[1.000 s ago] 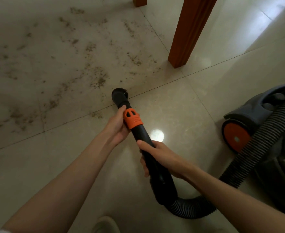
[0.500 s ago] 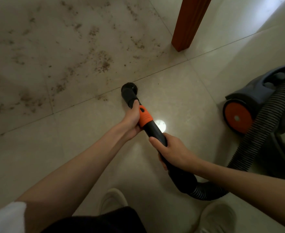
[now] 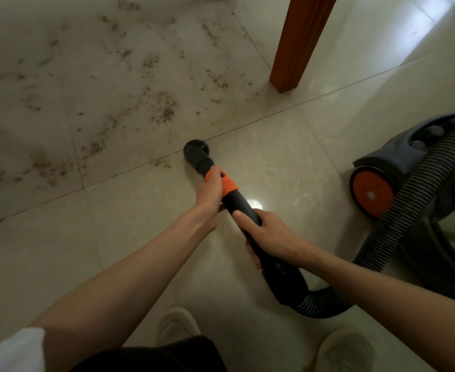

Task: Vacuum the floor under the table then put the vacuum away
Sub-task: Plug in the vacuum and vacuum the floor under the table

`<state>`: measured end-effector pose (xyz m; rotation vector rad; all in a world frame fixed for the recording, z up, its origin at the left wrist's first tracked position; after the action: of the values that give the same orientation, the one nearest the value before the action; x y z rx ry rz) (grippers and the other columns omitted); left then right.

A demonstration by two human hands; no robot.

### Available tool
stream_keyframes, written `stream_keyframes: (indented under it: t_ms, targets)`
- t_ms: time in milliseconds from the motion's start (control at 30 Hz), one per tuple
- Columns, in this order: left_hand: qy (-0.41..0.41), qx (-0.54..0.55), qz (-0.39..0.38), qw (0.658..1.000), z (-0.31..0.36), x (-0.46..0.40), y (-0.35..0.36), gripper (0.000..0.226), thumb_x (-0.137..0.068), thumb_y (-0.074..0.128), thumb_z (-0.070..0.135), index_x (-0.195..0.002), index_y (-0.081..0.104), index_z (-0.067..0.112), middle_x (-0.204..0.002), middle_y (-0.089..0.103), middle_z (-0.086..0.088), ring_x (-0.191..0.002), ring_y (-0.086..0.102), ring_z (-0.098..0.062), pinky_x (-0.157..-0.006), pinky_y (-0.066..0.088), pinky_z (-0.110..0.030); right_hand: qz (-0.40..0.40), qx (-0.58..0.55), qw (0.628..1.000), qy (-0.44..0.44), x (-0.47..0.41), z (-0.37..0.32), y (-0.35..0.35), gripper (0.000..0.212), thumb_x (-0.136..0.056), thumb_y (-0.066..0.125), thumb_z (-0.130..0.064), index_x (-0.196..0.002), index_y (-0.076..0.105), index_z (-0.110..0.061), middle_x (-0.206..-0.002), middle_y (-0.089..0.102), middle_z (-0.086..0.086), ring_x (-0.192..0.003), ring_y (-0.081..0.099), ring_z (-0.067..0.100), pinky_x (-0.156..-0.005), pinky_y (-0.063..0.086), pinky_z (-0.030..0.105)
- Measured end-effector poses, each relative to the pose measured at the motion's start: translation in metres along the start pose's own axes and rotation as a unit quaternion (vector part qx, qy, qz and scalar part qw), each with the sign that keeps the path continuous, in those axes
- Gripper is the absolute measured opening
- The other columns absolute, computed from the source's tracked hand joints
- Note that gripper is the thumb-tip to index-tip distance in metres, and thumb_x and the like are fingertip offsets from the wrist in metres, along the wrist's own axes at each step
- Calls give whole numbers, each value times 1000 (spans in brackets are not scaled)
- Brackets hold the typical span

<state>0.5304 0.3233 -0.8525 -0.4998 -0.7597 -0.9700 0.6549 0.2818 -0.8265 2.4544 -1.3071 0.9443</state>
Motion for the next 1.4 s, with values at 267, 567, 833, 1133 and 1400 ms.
stream_keyframes:
  t_ms: [267,567,833,1133,1400]
  targets:
    - [11,-54,3,998,-3,-11,-18,42,-91,48,49,-107,50,10,-107,59,-10,-99,58,-25,-91,48,-38,-9,25,1000,-2,-6,0,5,31,-95,49,-43,-85,46,-14,-53,56,4,-37,53,18,-44,46,28]
    - [26,23,-145,989,13,-3,20,30,-97,45,40,-94,49,11,-98,57,-13,-82,59,-20,-78,52,-34,11,-91,996,15,-12,-9,-22,37,-95,47,-45,-90,43,-8,-51,53,8,-39,49,23,-43,46,30]
    - [35,35,-119,992,21,-20,8,34,-97,44,42,-103,50,9,-82,53,-5,-71,56,-15,-61,49,-27,-8,-93,996,12,-28,-19,-12,40,-94,49,-46,-98,46,-7,-54,54,8,-41,50,21,-45,47,30]
    - [40,-60,-171,983,49,-21,56,45,-94,47,47,-111,50,5,-85,58,-7,-72,60,-18,-59,51,-27,59,-177,982,17,-34,-24,-42,38,-95,47,-45,-93,48,-8,-56,53,10,-42,49,21,-45,47,30]
    - [65,-6,-61,996,50,-39,36,34,-95,44,44,-83,52,13,-72,53,-3,-64,54,-15,-59,47,-28,-13,-168,985,20,-49,-39,-29,40,-94,49,-47,-95,47,-7,-56,53,8,-43,50,19,-45,47,29]
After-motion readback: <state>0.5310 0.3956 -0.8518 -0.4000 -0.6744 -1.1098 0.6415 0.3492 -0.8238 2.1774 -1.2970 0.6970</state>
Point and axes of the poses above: each hand's wrist, its own x-axis away from the middle knuckle, its own y-axis out of the palm, z = x × y, the point moved 2 cm from there along -x, towards the middle knuckle
